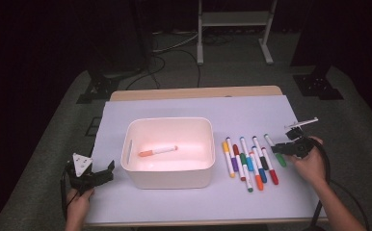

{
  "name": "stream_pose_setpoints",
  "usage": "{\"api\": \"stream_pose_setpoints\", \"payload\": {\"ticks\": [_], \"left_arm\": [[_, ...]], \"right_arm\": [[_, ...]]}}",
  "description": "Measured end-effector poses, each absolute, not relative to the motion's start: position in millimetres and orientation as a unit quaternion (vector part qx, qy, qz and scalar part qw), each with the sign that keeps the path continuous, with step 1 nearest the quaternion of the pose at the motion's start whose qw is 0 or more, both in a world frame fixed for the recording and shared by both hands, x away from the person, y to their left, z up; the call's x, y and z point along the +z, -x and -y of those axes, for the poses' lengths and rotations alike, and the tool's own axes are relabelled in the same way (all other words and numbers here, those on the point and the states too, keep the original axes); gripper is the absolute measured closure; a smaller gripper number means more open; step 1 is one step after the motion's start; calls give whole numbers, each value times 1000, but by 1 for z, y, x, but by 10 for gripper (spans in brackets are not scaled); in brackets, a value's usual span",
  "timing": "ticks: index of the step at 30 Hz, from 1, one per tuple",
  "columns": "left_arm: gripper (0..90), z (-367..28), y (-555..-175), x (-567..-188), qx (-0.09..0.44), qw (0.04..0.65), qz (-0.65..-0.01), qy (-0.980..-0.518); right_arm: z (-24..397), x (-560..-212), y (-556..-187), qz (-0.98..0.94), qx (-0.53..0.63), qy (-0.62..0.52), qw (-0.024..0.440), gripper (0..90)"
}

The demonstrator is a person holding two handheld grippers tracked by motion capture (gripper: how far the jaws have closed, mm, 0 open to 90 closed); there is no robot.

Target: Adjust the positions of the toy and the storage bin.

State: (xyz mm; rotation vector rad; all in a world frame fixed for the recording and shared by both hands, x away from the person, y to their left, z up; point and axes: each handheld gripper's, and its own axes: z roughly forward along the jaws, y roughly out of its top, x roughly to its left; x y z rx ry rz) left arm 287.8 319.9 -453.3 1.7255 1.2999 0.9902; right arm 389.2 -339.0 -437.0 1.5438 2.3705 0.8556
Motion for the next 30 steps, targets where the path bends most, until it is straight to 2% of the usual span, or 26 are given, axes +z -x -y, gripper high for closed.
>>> {"api": "stream_pose_setpoints", "payload": {"ticks": [2,6,14,20,30], "left_arm": [[0,-320,-288,-453,387,374,-507,-674],[0,-320,-288,-453,387,374,-507,-673],[0,-320,-288,-453,387,373,-507,-674],[0,-320,-288,-453,388,372,-506,-675],[0,-320,-288,-453,386,373,-506,-675]], "right_arm": [[340,-438,-388,-803,273,-518,112,749],[342,-439,-389,-800,277,-521,106,755],[347,-432,-383,-792,297,-529,69,758],[338,-407,-368,-793,355,-495,25,759],[295,-362,-352,-824,387,-415,1,759]]}}
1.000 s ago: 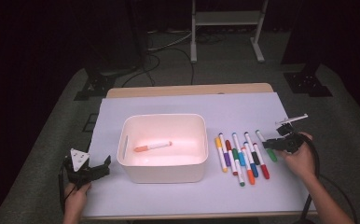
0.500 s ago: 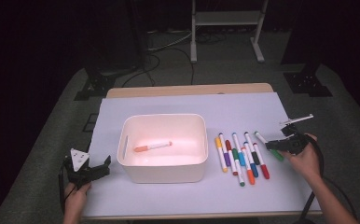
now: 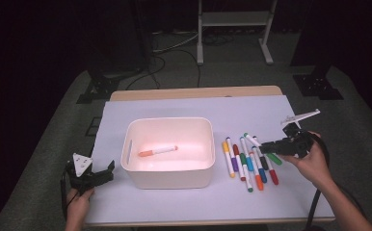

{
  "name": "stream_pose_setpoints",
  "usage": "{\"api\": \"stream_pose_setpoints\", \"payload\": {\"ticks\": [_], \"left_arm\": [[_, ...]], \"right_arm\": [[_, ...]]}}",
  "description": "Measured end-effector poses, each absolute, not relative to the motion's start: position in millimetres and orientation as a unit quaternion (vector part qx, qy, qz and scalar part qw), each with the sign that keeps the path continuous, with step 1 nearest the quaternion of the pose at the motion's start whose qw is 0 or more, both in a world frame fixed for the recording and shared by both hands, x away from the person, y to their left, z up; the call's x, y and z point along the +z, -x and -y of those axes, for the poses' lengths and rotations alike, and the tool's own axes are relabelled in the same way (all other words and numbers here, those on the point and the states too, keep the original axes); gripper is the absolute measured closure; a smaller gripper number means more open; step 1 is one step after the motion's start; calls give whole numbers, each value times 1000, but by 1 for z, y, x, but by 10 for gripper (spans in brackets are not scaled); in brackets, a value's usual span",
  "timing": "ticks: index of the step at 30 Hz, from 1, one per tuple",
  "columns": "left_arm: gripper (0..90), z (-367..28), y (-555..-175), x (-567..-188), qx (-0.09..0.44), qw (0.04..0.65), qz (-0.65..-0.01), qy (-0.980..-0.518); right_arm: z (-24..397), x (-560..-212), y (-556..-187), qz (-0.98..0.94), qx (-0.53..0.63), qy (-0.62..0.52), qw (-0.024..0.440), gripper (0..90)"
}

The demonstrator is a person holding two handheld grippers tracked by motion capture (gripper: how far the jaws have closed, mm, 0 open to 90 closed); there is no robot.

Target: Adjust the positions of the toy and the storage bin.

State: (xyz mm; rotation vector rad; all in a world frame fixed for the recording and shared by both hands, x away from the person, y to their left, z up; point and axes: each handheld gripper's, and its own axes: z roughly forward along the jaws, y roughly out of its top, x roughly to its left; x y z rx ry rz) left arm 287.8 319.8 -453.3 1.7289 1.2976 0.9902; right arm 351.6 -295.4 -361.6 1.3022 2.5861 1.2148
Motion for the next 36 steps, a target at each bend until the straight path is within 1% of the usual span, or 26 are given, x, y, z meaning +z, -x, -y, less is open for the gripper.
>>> {"api": "stream_pose_setpoints", "payload": {"ticks": [5,15,22,28,36], "left_arm": [[0,-320,-288,-453,387,373,-506,-675],[0,-320,-288,-453,385,374,-507,-675],[0,-320,-288,-453,383,374,-506,-676],[0,-320,-288,-453,382,375,-506,-677],[0,-321,-288,-453,380,376,-506,-677]], "right_arm": [[272,-342,-347,-833,403,-378,-17,758],[225,-310,-341,-852,422,-309,-37,758],[177,-288,-342,-866,428,-251,-52,758],[132,-281,-345,-879,422,-209,-73,758],[80,-285,-353,-893,410,-164,-92,758]]}}
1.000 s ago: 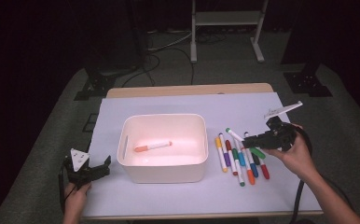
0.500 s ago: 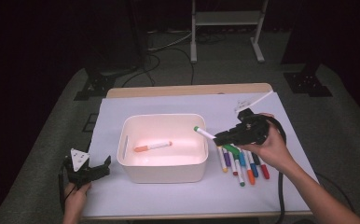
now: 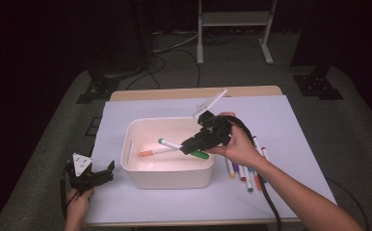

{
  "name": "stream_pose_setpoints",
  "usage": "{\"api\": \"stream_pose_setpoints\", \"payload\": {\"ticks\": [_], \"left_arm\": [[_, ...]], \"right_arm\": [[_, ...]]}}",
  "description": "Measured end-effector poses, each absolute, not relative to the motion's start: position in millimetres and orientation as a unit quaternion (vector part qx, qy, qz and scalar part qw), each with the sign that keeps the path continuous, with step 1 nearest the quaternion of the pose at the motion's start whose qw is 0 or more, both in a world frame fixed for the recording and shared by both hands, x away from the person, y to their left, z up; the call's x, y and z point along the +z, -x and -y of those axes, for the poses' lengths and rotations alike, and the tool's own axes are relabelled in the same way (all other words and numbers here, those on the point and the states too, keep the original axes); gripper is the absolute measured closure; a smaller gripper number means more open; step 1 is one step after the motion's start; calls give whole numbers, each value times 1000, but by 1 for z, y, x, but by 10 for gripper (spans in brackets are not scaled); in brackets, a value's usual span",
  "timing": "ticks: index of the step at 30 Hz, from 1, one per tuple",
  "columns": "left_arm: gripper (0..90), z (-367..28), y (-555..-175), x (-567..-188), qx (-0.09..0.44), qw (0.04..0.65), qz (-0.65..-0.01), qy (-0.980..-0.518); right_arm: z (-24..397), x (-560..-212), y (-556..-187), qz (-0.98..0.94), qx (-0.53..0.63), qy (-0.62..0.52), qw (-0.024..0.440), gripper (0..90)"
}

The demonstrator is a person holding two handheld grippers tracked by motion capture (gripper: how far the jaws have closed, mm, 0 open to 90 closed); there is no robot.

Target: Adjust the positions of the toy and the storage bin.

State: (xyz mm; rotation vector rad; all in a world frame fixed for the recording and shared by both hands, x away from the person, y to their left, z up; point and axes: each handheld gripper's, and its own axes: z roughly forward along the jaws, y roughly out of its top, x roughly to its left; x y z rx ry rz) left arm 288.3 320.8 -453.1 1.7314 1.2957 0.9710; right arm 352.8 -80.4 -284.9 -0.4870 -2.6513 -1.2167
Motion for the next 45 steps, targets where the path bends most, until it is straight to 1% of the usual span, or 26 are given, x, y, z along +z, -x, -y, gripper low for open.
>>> {"api": "stream_pose_setpoints", "payload": {"ticks": [5,12,20,33,45], "left_arm": [[0,-321,-289,-453,380,378,-507,-675],[0,-321,-289,-453,379,379,-507,-675],[0,-322,-289,-453,378,381,-508,-674],[0,-322,-288,-453,378,382,-507,-674],[0,-323,-288,-453,377,384,-506,-673]], "right_arm": [[55,-293,-359,899,-400,145,105,758],[27,-313,-369,909,-378,130,115,757],[2,-330,-373,922,-349,118,116,757],[-19,-342,-370,938,-305,111,125,757],[-26,-348,-367,946,-278,104,130,743]]}}
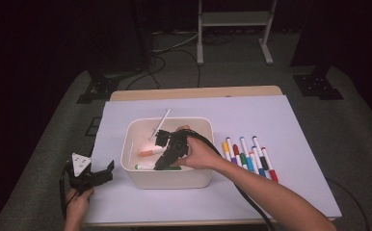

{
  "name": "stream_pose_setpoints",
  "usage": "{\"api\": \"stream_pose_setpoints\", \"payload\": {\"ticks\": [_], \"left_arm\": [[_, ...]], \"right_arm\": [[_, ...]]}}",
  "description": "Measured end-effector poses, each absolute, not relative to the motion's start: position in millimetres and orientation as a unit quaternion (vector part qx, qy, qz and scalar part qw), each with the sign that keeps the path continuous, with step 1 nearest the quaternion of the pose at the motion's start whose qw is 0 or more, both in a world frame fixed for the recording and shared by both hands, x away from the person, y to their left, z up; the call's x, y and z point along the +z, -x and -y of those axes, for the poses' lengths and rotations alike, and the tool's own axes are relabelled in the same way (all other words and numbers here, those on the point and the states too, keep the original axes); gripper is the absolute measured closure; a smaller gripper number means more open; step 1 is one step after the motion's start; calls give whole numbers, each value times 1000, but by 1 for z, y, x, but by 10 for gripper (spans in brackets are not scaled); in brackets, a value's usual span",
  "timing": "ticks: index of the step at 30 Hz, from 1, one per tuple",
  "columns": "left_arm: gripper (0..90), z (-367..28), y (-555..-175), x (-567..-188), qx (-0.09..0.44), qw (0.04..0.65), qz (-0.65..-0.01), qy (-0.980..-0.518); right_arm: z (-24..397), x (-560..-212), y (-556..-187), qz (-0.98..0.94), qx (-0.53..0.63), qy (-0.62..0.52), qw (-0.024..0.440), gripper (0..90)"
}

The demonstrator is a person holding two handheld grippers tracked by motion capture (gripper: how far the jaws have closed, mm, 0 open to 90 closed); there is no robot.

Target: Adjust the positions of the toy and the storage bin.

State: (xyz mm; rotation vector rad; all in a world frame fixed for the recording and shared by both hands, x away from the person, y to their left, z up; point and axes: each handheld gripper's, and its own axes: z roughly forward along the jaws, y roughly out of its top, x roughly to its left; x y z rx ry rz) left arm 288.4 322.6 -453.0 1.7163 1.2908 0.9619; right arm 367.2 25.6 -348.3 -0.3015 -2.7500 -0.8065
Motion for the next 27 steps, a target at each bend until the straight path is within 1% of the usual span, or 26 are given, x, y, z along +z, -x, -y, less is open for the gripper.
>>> {"api": "stream_pose_setpoints", "payload": {"ticks": [5,11,19,27], "left_arm": [[0,-323,-288,-453,376,386,-507,-673],[0,-322,-288,-453,376,385,-507,-674],[0,-322,-288,-453,378,381,-506,-675],[0,-322,-288,-453,378,381,-507,-675]], "right_arm": [[-23,-343,-367,944,-287,110,122,682],[-3,-323,-367,934,-317,120,114,664],[55,-290,-366,912,-370,154,85,627],[125,-277,-363,892,-401,202,52,585]]}}
